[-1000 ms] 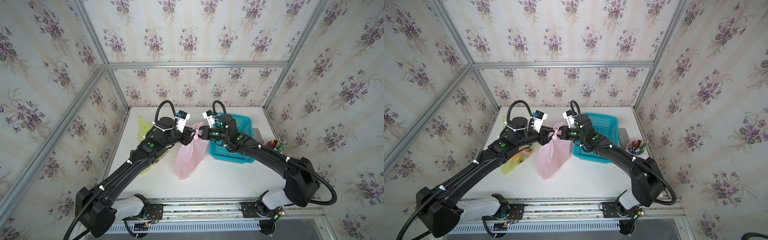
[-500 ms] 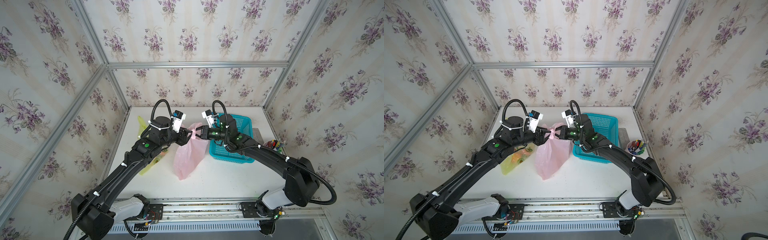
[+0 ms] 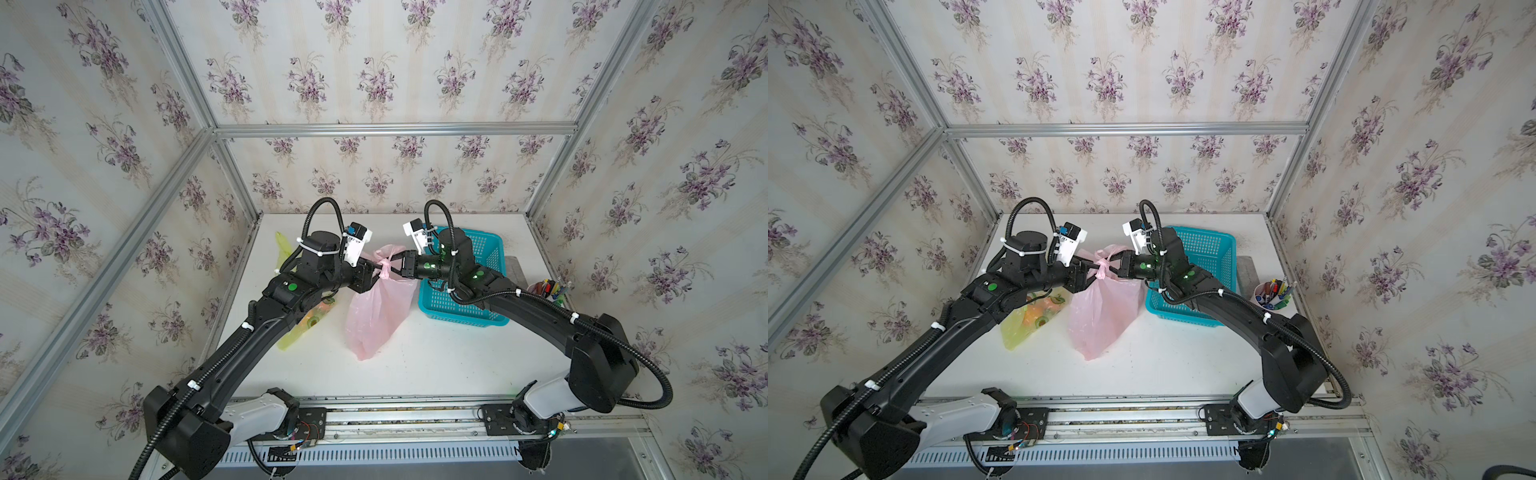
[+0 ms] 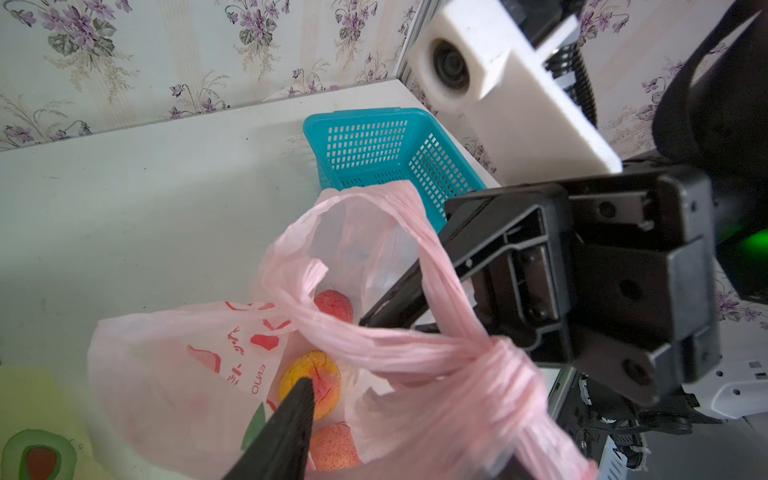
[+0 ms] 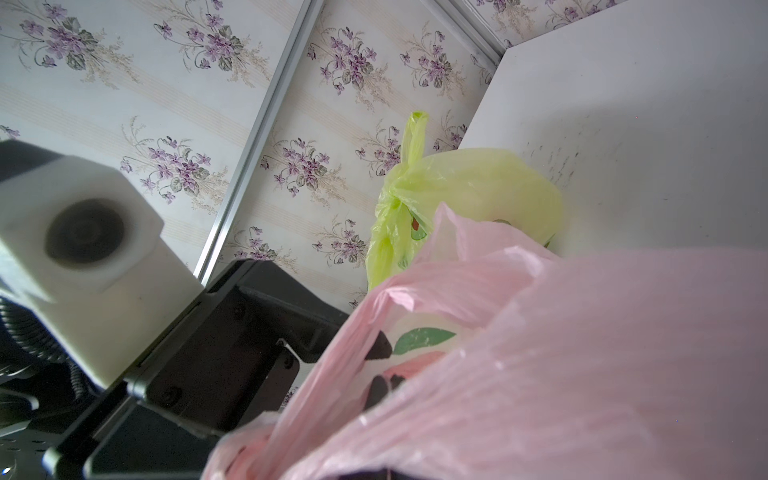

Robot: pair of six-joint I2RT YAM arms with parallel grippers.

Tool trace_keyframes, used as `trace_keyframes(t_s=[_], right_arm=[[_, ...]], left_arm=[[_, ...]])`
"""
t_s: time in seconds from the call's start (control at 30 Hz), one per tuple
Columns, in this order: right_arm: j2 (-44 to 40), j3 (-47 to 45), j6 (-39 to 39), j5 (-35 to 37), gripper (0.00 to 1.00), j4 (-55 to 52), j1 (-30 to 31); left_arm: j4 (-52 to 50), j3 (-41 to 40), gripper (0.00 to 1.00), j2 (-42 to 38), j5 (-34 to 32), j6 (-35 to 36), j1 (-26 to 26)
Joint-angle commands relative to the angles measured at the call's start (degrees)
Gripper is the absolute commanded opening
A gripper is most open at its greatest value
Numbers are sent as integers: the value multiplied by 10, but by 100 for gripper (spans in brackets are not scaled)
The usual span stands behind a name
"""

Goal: Place the peach into a plastic bag & tie a knot
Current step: Cross the plastic bag at the center of the board.

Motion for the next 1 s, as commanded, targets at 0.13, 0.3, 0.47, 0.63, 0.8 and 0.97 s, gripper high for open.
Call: trace_keyframes(t_s=[0.13, 0.3, 0.47, 0.63, 0.8, 0.97], right_arm=[[2, 8, 7, -6, 0, 22, 0], [5, 10, 5, -5, 0, 20, 0], [10, 15, 4, -7, 0, 18, 0], [13, 17, 4, -6, 0, 16, 0], [13, 14, 5, -7, 0, 18, 1], [9, 10, 4, -6, 0, 16, 5]], left_arm=[[-17, 9, 48, 18, 61, 25, 1], [-24, 14, 47, 21, 72, 32, 1], [-27, 22, 46, 26, 85, 35, 1], [-26, 31, 46, 31, 105, 30, 1], [-17, 31, 48, 30, 109, 21, 1], [15, 19, 48, 21, 93, -3, 2]])
